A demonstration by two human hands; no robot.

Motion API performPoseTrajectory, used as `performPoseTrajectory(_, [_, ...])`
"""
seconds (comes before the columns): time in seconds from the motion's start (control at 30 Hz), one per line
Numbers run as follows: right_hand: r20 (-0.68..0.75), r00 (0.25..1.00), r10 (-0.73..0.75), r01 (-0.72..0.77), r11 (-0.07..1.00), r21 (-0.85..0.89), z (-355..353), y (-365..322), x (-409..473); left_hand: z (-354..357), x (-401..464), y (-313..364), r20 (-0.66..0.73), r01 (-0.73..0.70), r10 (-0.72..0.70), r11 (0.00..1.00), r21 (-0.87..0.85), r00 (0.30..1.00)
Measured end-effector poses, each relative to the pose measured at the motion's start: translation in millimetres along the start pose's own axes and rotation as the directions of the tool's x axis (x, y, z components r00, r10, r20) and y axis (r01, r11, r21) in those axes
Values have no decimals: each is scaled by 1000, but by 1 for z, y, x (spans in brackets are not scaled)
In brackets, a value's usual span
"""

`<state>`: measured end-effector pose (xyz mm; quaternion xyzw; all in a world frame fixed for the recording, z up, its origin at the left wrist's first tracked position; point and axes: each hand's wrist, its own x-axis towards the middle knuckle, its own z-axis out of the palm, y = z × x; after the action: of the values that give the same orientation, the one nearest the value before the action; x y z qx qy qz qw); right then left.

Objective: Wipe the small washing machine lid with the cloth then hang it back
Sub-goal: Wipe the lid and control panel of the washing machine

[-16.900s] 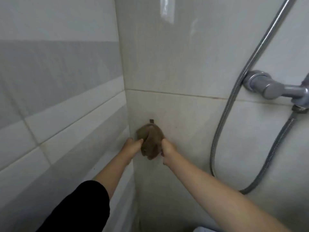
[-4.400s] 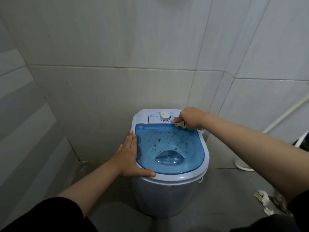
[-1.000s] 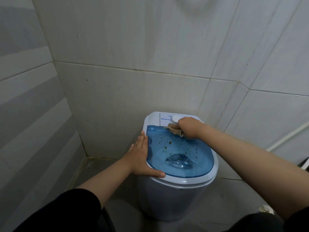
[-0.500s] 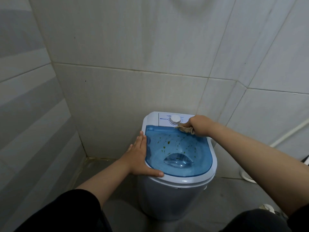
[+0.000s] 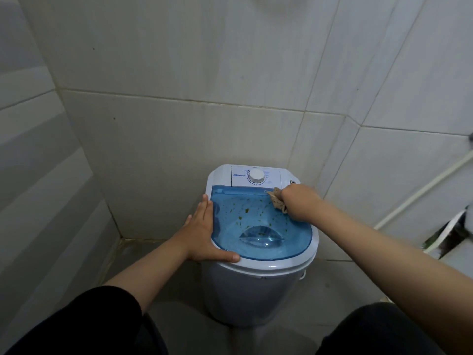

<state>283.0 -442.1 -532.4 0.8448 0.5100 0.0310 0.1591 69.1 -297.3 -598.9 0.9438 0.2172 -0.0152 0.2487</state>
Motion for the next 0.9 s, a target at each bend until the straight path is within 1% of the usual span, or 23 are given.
performPoseTrajectory(0.07, [2,1000,7,-7,1000,4,3,-3,-9,0,0,0,-1,2,-2,1000,-6,1000])
performPoseTrajectory(0.23, [-27,1000,-12,11,999,-48,6,-14,-40,0,1,0,7,3,-3,1000,-4,1000])
performPoseTrajectory(0.4, [17,1000,-26,27,1000,-8,11,-22,-66,1,1,0,7,-1,1,1000,-2,1000])
performPoseTrajectory(0.53, [59,997,-45,46,999,-12,5,-30,-83,1,2,-1,-6,-6,6,1000,0,1000])
performPoseTrajectory(0.63, [103,991,-82,82,997,7,-4,-33,-90,1,1,-1,-12,-14,13,1000,-4,1000])
performPoseTrajectory(0.73, [160,979,-125,113,990,83,-17,-26,-91,1,1,-1,-4,-16,16,1000,-2,1000])
performPoseTrajectory(0.8, [208,971,-116,66,970,234,-32,-17,-83,1,1,-1,-3,-14,14,1000,-4,1000])
performPoseTrajectory(0.87, [194,977,-89,14,933,359,-47,-8,-68,1,2,-1,-9,-16,16,1000,-12,1000])
performPoseTrajectory(0.9, [151,986,-73,9,922,386,-52,-4,-58,0,3,-1,-10,-16,16,1000,-15,1000])
